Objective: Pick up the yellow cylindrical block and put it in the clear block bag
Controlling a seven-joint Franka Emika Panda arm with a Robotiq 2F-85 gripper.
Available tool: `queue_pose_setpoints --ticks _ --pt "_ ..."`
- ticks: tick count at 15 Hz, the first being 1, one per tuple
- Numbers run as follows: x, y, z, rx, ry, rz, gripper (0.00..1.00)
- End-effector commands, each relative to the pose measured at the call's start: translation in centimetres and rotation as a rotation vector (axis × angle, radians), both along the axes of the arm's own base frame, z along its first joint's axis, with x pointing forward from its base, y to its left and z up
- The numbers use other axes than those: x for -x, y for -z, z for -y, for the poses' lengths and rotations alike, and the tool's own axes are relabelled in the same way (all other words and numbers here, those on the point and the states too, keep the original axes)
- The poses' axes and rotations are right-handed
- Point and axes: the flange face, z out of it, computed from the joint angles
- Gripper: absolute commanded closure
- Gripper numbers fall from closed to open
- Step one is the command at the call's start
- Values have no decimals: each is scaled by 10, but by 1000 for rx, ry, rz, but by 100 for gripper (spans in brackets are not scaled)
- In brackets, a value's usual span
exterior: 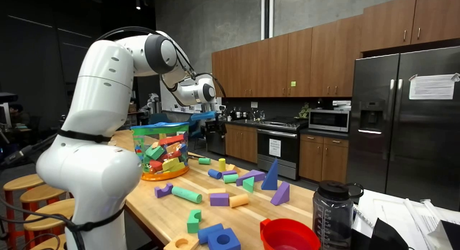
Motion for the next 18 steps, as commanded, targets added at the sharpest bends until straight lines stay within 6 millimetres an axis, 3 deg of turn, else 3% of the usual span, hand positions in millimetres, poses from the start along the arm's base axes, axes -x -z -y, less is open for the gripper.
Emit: queue_pose_setpoints --ticks 1,6,10,13,18 --pt "-8 29 -6 0 -12 -19 0" --pt "-29 83 -8 -36 -24 27 0" --pt "-44 107 -14 -81 -43 118 0" --pt "-50 117 -8 -63 -46 140 0" --pt "-55 110 5 -2 -18 157 0"
